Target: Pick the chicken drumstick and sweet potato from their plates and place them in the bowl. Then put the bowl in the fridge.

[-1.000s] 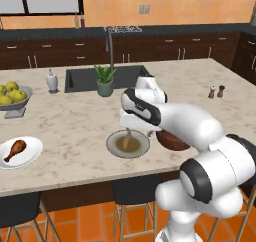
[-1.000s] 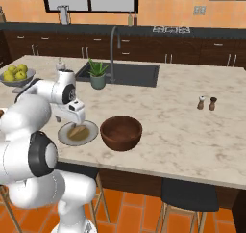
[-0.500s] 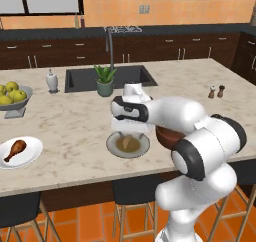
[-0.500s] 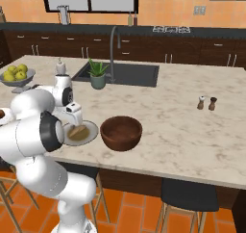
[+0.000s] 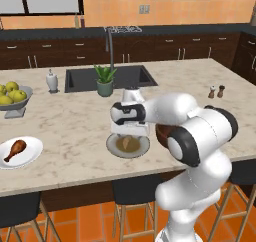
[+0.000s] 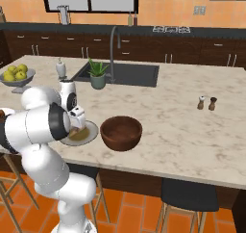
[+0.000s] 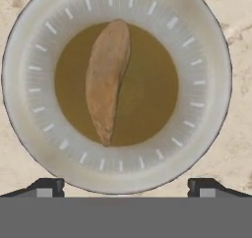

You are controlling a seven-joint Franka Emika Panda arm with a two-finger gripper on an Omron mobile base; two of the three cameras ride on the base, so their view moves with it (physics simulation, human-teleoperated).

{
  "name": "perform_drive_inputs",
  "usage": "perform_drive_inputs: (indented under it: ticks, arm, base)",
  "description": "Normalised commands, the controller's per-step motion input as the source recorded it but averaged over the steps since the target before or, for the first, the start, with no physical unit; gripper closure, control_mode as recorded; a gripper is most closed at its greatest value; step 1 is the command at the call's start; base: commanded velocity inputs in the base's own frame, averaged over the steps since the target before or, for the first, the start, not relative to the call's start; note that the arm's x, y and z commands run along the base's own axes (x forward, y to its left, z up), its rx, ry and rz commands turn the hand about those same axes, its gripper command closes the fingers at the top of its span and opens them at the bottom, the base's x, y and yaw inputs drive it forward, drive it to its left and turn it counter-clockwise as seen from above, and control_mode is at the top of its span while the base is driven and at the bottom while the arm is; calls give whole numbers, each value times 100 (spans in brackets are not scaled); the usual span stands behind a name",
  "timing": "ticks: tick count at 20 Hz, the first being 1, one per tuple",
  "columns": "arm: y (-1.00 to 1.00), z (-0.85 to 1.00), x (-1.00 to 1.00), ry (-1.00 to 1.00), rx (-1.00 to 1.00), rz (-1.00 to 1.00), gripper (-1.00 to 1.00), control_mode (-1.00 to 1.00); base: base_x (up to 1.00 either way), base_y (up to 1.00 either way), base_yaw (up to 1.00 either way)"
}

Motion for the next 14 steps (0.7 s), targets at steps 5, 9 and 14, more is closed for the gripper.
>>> perform_drive_inputs:
  ticks: [5,9,14]
  arm:
    - [0,-25,42,0,0,0,-100,-100]
    - [0,-25,38,-1,0,0,-100,-100]
    - [0,-38,25,0,0,0,-100,-100]
  base:
    - [0,0,0]
    - [0,0,0]
    - [0,0,0]
